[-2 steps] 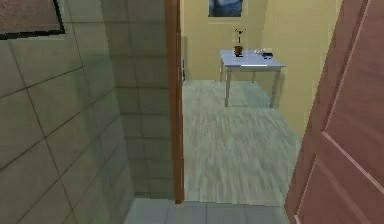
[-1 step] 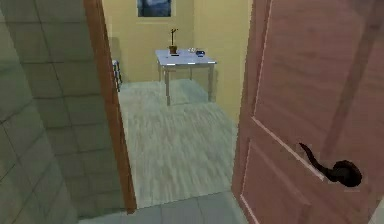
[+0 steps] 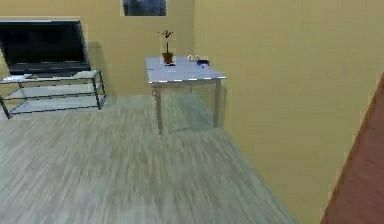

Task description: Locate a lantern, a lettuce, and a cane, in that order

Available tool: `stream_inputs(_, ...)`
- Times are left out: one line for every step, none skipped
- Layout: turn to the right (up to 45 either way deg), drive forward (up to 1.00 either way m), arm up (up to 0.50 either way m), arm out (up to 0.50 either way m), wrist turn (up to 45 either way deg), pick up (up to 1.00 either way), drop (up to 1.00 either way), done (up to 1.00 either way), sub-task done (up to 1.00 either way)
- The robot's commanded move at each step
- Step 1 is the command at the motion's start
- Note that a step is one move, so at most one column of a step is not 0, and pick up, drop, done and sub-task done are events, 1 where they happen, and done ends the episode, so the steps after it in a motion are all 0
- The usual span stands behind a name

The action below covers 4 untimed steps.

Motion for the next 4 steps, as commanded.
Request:
stream_inputs(9.0,0.00,0.00,0.00,0.0,0.00,0.00,0.00,0.00)
stream_inputs(0.0,0.10,0.00,0.00,0.0,0.00,0.00,0.00,0.00)
stream_inputs(-21.0,0.00,0.00,0.00,0.0,0.00,0.00,0.00,0.00)
stream_inputs(0.0,0.30,0.00,0.00,0.0,0.00,0.00,0.00,0.00)
